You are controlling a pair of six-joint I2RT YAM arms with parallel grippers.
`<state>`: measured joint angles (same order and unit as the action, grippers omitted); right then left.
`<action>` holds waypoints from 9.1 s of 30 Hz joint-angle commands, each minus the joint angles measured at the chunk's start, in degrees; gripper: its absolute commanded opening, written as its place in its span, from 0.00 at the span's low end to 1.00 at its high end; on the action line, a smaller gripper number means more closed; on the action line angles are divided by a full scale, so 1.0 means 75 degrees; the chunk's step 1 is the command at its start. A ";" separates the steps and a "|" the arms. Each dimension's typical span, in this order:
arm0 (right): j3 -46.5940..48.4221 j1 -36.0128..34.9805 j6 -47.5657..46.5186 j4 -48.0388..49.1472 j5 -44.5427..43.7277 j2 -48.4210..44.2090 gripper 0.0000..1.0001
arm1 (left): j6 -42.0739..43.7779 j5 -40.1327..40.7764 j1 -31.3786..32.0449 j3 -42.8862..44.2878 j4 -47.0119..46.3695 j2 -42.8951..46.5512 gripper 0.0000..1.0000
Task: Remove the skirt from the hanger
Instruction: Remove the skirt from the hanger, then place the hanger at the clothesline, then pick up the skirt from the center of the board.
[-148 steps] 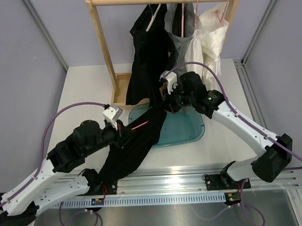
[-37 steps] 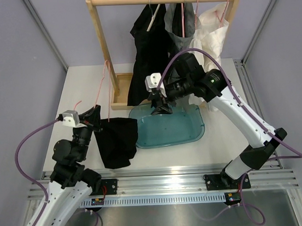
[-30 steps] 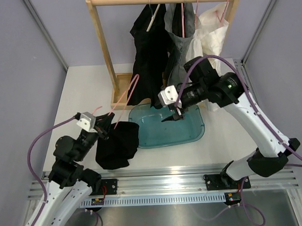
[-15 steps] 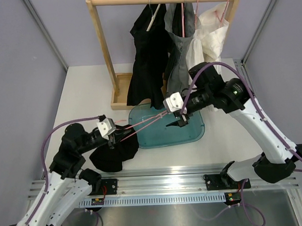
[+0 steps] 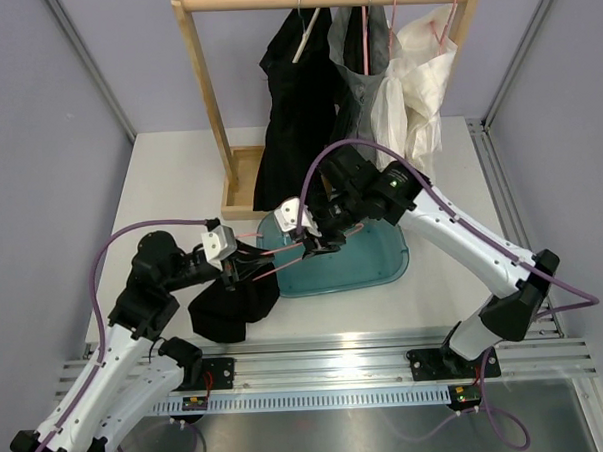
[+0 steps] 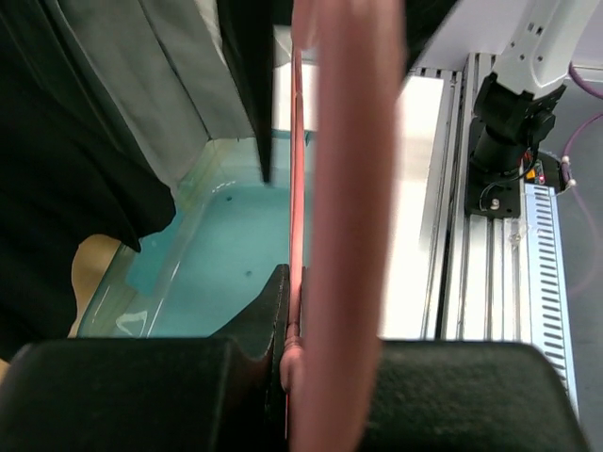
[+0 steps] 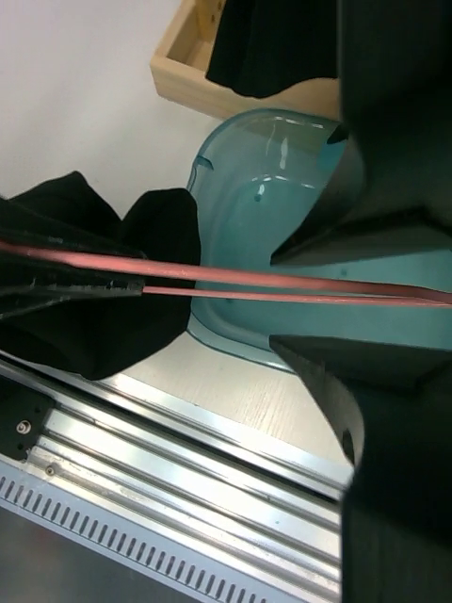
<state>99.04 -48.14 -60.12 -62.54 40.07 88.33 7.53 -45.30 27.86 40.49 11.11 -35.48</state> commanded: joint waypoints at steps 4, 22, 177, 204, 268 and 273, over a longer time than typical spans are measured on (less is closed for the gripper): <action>0.0189 -0.0050 0.0703 0.0511 -0.0996 0.0386 0.10 | -0.0195 -0.0406 -0.0011 0.0215 -0.0826 0.0055 0.00; 0.0177 0.1602 0.0351 -0.0473 0.0363 -0.0903 0.00 | 0.0427 0.1200 -0.0011 -0.0442 -0.0426 0.0126 0.43; -0.6807 0.6137 0.2825 0.4308 0.0551 -0.5813 0.99 | -0.1285 0.6825 -0.1616 0.6379 0.0663 -0.5663 0.00; -0.6925 0.6137 0.2004 0.3746 0.0633 -0.5989 0.99 | -0.1542 0.6638 -0.1781 0.3407 0.1492 -0.1974 0.99; -0.6972 0.6184 0.1922 0.3722 0.0493 -0.6001 0.99 | -0.4320 0.1705 -0.2133 0.3655 0.2211 -0.1221 0.00; -0.6972 0.6184 0.1934 0.3734 0.0493 -0.5919 1.00 | -0.5126 0.0803 -0.1864 0.5122 0.0854 -0.1935 0.00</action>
<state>46.78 -2.17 -44.84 -35.40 44.40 43.72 -26.94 -30.06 12.62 71.99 30.09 -48.16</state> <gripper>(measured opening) 0.993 0.045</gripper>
